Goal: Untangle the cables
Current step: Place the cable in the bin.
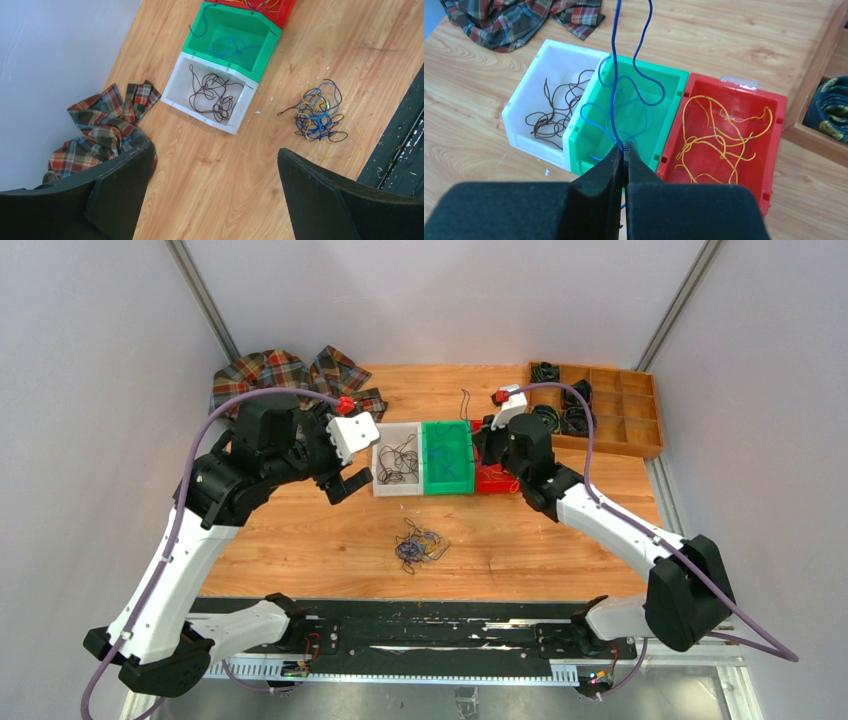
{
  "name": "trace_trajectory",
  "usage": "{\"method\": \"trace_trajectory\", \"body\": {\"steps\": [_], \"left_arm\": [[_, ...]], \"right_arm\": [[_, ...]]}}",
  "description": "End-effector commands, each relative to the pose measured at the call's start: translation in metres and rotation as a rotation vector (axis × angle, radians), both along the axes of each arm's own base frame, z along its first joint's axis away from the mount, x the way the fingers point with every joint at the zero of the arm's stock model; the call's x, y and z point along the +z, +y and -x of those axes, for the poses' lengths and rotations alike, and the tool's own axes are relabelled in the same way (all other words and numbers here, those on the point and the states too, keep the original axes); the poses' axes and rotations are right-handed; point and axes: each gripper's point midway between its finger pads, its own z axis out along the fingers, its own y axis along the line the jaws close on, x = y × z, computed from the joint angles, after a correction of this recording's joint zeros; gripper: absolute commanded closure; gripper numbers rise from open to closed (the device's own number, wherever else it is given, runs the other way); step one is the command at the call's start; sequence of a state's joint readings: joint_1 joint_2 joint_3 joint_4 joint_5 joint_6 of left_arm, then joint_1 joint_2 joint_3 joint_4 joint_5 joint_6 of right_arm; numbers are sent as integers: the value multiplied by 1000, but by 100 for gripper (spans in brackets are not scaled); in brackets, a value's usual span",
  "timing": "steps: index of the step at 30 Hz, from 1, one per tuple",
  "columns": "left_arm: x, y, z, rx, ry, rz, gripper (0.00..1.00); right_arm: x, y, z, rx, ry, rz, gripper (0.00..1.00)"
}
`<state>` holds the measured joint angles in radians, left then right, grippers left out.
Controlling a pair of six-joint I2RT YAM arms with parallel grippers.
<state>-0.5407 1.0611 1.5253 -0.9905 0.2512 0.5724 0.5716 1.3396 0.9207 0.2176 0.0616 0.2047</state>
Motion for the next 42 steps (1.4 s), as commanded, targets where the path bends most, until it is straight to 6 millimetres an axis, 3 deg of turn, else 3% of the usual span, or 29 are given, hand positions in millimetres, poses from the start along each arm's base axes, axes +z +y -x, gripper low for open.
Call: {"method": "trace_trajectory", "body": {"steps": [1,8,12,19,26,32,36,42], "left_arm": [[10,-1,2,-12,-18,21,2],[10,-1,3,-17,-27,17,2],[10,-1,3,-25,-31,15,2],[10,0,4,-32,-42,6,2],[11,2,5,-38,-58,-5,2],[9,4,5,-46,-72,-22,2],[5,5,5,-50,-73,-35,2],[1,5,1,-42,-64,-47,2]], "right_arm": [[-5,4,-1,13,54,-15,99],[-48,15,0,35,202,39,99],[-62,21,-2,31,242,66,99],[-74,39,-24,33,287,101,99],[-109,55,-45,21,347,197,99],[-133,60,-49,28,377,278,96],[-122,55,-43,23,362,294,64],[-69,43,-40,4,263,280,46]]}}
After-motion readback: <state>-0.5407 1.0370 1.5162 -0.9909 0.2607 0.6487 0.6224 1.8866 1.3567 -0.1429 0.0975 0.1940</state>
